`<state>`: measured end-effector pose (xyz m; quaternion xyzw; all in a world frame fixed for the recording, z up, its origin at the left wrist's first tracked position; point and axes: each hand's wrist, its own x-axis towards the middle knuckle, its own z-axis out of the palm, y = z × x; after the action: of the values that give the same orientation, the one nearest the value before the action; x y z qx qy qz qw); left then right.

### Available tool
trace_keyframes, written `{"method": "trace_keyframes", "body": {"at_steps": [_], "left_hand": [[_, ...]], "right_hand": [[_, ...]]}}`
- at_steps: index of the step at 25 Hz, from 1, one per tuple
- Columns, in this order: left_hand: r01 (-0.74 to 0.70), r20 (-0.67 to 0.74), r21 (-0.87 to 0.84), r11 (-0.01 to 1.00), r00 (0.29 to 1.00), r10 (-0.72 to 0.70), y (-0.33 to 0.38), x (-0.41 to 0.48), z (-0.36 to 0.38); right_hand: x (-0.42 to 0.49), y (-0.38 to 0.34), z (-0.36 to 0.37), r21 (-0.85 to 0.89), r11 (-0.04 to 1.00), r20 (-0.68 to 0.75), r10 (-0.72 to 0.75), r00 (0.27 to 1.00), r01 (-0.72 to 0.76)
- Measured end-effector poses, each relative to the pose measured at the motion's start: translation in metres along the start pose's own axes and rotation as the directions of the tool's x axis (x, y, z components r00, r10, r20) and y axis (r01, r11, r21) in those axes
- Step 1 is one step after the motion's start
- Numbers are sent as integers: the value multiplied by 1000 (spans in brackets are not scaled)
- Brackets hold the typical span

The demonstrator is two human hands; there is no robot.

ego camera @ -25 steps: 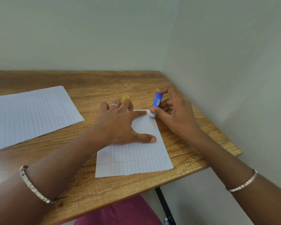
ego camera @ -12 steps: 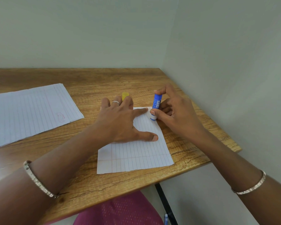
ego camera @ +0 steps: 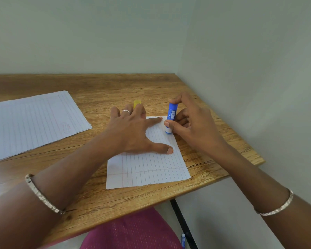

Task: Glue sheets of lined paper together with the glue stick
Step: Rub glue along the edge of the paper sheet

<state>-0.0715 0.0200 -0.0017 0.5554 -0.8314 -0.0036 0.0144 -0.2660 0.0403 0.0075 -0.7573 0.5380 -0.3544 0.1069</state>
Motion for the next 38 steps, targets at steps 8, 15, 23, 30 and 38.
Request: {"method": "trace_keyframes", "body": {"at_steps": [8,15,23,30,38], "left_hand": [[7,11,2,1000,1000,-7,0,1,1],[18,14,-13,1000,1000,-17,0,2,1],[32,13,0,999,999,-32,1,2,0],[41,8,4,999,999,-41,0,1,0],[51,22,4,999,998,-51,2,2,0]], "right_hand": [[-10,-4,-14,50,996,7,75,997,-75],[-22,-7,-16,13,997,43,76,996,-77],[-42,-15,-28,45,995,69,84,994,-87],[-44,-14,-18,7,998,15,67,998,-67],[-71,-25,-34,39,997,82,60,995,-63]]}}
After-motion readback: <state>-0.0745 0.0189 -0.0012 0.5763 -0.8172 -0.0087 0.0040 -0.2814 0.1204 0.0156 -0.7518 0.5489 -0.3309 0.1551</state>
